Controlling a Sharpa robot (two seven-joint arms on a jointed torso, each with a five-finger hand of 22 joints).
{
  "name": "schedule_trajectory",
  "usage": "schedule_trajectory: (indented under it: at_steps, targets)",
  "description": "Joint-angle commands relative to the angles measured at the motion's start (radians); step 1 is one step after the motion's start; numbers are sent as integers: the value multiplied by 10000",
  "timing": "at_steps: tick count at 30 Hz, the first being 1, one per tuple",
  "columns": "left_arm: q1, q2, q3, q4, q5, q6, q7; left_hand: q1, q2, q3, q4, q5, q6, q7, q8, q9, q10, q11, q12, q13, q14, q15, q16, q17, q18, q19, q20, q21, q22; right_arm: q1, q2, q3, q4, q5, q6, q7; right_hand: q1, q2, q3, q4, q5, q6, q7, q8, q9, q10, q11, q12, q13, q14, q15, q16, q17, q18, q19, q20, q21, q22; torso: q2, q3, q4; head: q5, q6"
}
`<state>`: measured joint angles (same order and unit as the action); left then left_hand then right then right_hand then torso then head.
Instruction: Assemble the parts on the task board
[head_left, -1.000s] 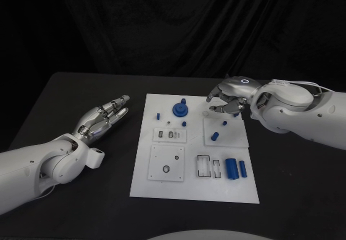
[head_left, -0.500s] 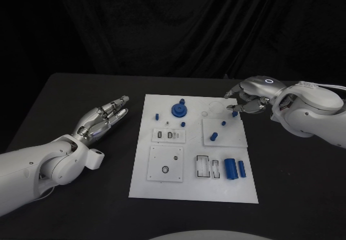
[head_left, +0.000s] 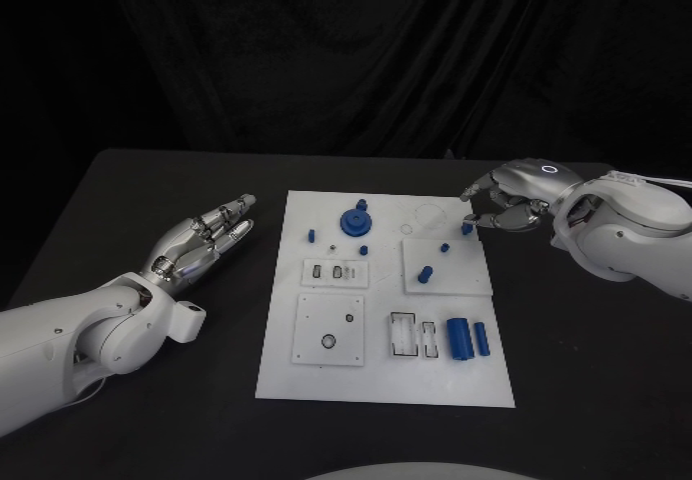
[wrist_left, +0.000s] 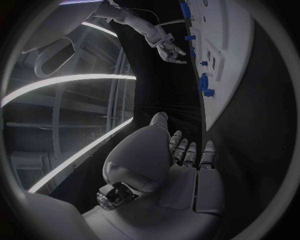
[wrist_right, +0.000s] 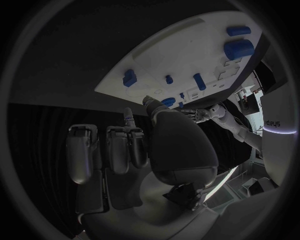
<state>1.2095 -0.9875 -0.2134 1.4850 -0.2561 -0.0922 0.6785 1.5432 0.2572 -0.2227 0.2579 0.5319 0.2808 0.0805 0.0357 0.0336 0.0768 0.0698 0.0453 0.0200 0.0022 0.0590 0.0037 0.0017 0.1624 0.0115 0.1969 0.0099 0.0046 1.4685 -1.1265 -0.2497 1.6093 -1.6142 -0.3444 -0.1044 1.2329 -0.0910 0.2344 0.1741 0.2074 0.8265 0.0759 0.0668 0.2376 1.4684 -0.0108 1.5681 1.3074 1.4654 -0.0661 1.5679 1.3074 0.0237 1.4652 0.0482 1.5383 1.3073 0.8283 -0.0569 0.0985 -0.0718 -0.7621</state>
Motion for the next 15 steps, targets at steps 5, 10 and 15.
schedule_trajectory:
  at_steps: [5,10,15]
  targets:
    - [-1,-1,8,15,-14,111,1618,101,19,49,17,53,-59,-6,-20,1,2,55,-42,-9,-22,67,-37,-17,185,-26,68,-10,13,-136,-62,2,-38,-37,9,-272,72,-105,-114,175,-111,147,41,93,4,1024,3,27,2634,1054,-44,29,2634,-201,989,-74,199,2585,-1,-3,7,-63,55]
    - [-2,-12,8,13,-14,137,1607,105,18,56,12,56,-59,-10,-19,1,2,56,-42,-9,-22,69,-37,-17,186,-27,70,-10,13,-190,-68,1,-61,-37,3,-254,70,-178,-240,318,-270,170,30,91,1,1024,-3,27,2634,1054,-47,29,2634,-211,1009,-74,235,2600,-2,-7,18,-120,56]
    - [-4,-3,8,2,-14,156,1602,108,18,60,8,57,-59,-12,-19,1,3,56,-41,-8,-22,71,-37,-17,186,-27,71,-10,12,-233,-49,0,-103,-37,81,-314,167,-247,-292,345,-281,92,29,48,-20,1024,-7,27,2634,1054,-51,29,2634,-210,1008,-78,233,2600,4,2,12,-146,62]
